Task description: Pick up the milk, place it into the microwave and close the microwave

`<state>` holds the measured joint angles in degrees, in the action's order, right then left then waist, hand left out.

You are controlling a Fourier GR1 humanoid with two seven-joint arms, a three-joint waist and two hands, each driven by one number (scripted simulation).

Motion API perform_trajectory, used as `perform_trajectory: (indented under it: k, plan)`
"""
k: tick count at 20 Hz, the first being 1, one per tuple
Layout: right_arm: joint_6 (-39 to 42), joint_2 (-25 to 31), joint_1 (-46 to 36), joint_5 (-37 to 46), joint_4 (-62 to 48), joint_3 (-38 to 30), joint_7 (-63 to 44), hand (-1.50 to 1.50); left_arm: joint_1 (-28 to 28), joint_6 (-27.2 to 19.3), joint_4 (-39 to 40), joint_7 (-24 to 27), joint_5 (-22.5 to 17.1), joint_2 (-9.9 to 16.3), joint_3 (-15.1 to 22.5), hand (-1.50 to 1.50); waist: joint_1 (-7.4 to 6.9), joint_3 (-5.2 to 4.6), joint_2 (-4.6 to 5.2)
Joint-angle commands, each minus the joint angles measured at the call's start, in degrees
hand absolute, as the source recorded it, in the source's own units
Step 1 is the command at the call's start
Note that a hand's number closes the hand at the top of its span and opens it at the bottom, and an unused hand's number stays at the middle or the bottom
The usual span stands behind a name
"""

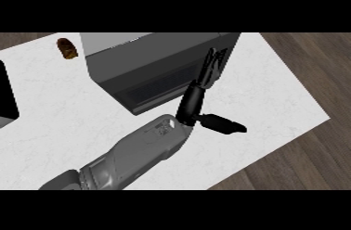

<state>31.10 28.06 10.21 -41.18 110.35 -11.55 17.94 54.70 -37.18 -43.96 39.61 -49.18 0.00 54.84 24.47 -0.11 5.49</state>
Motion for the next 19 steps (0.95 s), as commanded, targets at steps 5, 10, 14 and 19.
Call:
perform_trajectory:
  k: [5, 10, 14, 19]
  plan:
    - [-0.02, 0.84, -1.09, -1.99, 0.26, -0.06, -1.05, -1.5, 2.32, 2.15, 3.08, -3.89, -3.51, 0.03, 0.6, 1.5, 0.42, 0.2, 0.68]
    - [-0.5, 1.22, -0.36, -2.2, 0.2, -0.8, -1.53, -1.5, 5.2, -4.02, 11.32, -5.2, 2.06, 1.89, 4.54, -1.5, -1.43, 0.9, -0.66]
    - [-0.62, 2.02, -0.13, -2.45, 0.53, -1.31, -2.19, -1.5, 6.48, -6.51, 14.65, -7.14, 2.61, 3.74, 4.3, -1.5, -3.34, 0.76, -0.6]
    - [-1.32, 2.14, 0.26, -3.29, 1.01, -2.02, -2.57, -1.5, 8.28, -7.89, 16.13, -9.46, 3.29, 1.92, 5.32, -1.5, -4.17, 0.69, -0.81]
